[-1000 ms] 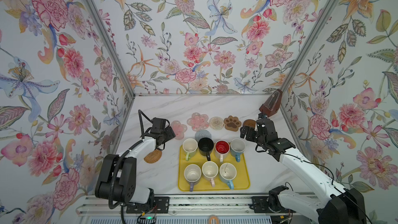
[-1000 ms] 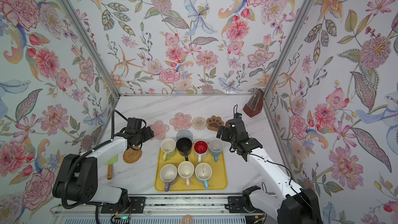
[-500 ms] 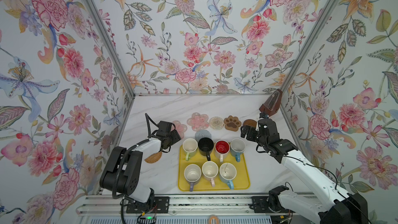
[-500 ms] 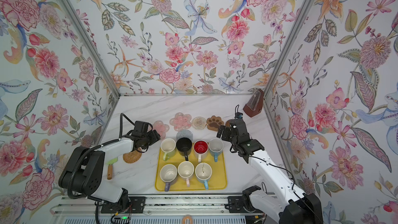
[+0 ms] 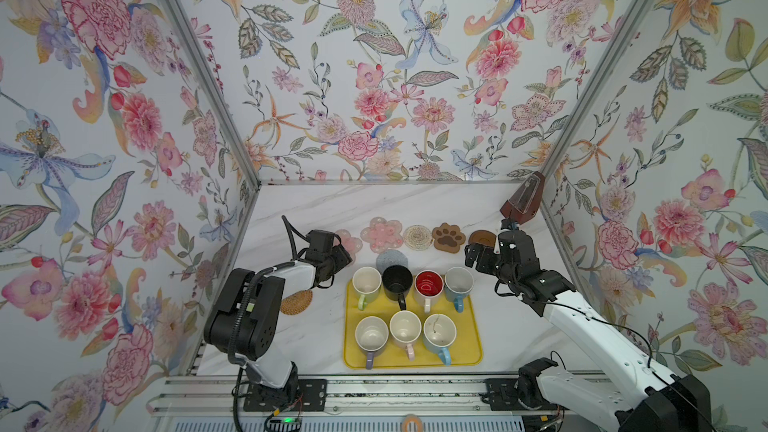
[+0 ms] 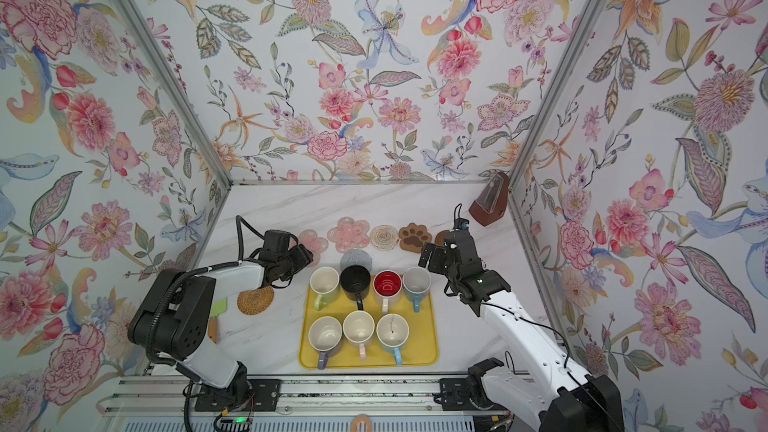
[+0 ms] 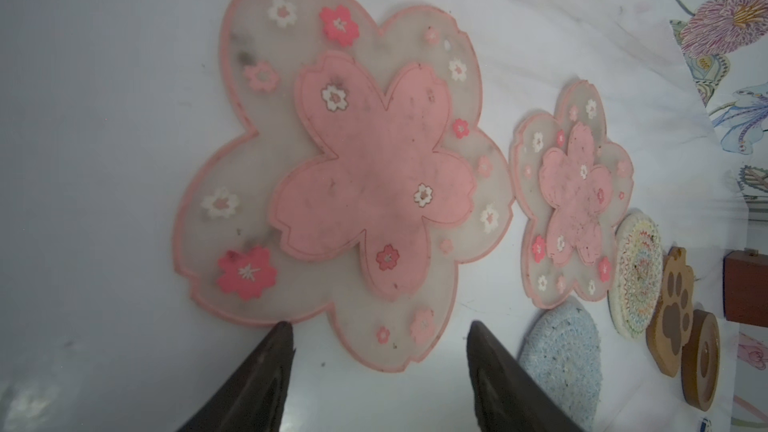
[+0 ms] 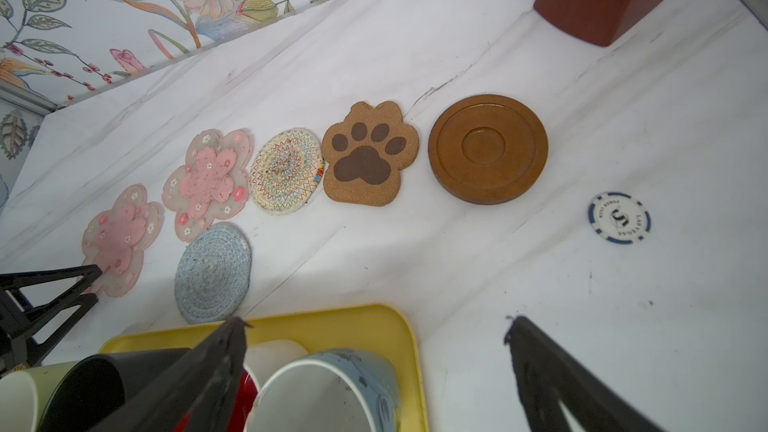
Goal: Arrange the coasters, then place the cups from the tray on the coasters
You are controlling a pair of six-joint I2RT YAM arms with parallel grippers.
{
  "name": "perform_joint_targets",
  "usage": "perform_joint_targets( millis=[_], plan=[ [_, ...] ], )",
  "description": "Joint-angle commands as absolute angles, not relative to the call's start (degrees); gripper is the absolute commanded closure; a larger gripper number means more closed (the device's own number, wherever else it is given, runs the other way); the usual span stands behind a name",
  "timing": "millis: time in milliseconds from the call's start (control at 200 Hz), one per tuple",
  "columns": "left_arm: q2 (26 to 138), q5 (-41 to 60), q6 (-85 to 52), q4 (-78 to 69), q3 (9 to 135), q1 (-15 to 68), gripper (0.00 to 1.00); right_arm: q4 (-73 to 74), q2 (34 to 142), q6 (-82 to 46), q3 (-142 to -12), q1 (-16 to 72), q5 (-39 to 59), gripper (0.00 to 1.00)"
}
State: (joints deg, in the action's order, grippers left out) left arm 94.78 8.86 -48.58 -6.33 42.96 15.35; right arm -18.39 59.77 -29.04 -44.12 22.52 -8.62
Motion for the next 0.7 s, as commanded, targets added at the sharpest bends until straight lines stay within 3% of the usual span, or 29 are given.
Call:
perform_joint_targets(
  millis=[0,696],
  plan=[
    [97.7,9.9,-50.6,-5.1,43.3,15.5,0.33,-19.1,58.9,-29.3,-43.5,22.5,-9.8,0.01],
    [103.9,9.1,-50.9,-7.3,48.2,11.5,0.35,-20.0,59.1,-29.1,-44.1,21.8,-9.7,0.01]
  ],
)
